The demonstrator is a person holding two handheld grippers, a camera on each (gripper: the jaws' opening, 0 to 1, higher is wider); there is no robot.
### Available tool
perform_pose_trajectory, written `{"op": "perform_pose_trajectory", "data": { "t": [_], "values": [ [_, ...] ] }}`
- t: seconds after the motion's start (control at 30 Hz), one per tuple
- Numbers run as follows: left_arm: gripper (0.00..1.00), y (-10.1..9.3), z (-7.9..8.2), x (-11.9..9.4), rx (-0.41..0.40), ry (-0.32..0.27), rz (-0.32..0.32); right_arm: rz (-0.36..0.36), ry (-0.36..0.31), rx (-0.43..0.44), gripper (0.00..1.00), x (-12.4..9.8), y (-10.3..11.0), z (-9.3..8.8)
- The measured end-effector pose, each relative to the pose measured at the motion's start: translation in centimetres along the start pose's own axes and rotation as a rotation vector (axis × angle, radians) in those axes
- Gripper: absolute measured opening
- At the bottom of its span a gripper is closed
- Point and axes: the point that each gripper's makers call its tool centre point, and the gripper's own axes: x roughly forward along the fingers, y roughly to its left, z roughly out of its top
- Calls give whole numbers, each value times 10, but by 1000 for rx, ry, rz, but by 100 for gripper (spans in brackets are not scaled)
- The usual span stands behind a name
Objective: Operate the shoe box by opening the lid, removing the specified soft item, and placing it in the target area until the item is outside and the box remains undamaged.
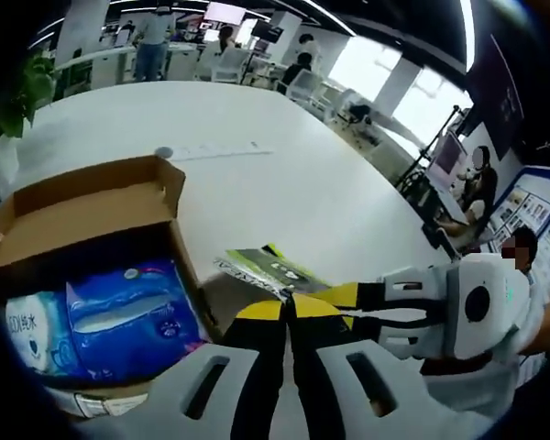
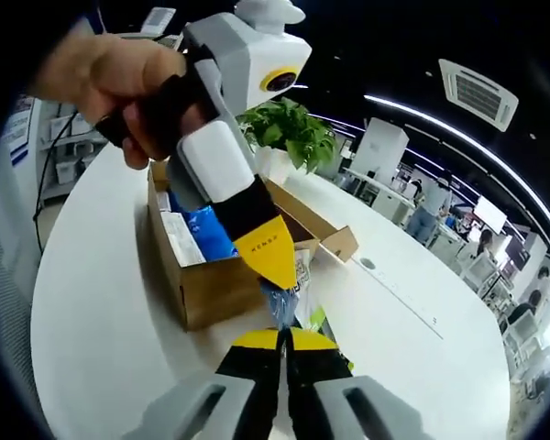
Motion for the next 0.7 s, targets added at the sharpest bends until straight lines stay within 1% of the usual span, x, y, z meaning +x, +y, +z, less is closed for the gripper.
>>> {"op": "perform_pose_trajectory", "data": {
  "t": [0.1, 0.13, 0.23, 0.27, 0.43, 0.6, 0.7],
  "values": [
    [3, -1, 1, 0, -6, -8, -6, -10, -8, 27, 0, -1, -3, 0],
    [4, -1, 1, -1, 0, -8, -7, -12, -9, 28, 0, -1, -3, 1],
    [8, -2, 3, -6, 49, -20, -15, -24, -6, 38, 0, 0, -6, 1],
    [8, -2, 3, -10, 42, -20, -21, -31, -6, 40, 0, 1, -7, 1],
    [9, 10, 7, -20, 27, -55, -27, -29, 18, 42, 0, 6, -7, -6],
    [10, 21, 14, -33, 9, -92, -16, -28, 36, 46, 0, 9, -6, -10],
    [10, 26, 15, -39, 13, -104, -4, -32, 68, 76, 0, 12, -6, -17]
  ]
}}
